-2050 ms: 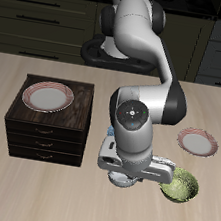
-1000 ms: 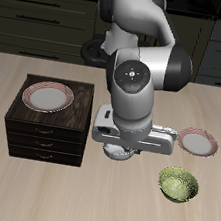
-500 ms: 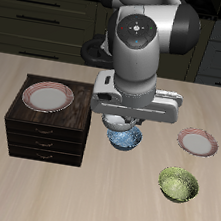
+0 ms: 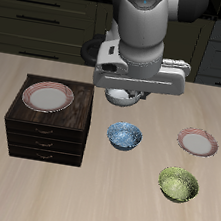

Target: Place the white bowl onto the plate that is on top of the cabinet

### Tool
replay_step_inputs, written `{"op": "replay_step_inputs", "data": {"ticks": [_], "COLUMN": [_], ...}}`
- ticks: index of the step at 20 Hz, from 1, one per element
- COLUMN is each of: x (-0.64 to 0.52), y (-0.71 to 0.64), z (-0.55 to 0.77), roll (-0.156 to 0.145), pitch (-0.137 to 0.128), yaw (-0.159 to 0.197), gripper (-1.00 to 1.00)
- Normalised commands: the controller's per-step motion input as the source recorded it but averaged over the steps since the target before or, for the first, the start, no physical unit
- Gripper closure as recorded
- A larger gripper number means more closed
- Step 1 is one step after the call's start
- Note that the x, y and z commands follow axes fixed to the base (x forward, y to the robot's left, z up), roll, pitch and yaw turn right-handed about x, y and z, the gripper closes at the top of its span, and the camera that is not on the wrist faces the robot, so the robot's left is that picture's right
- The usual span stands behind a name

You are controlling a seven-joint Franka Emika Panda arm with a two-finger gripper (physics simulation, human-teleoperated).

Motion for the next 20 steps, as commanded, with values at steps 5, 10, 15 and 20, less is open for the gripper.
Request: {"op": "replay_step_inputs", "data": {"ticks": [5,10,15,20], "x": [-0.21,-0.15,-0.05,-0.07], "y": [-0.01,-0.03,-0.08,-0.19], "z": [0.32,0.27,0.09,0.12], "roll": [0.001,-0.009,-0.013,-0.009], "pitch": [-0.027,-0.02,-0.007,-0.024], "yaw": [0.018,0.018,0.018,0.006], "gripper": [1.0,1.0,1.0,1.0]}}
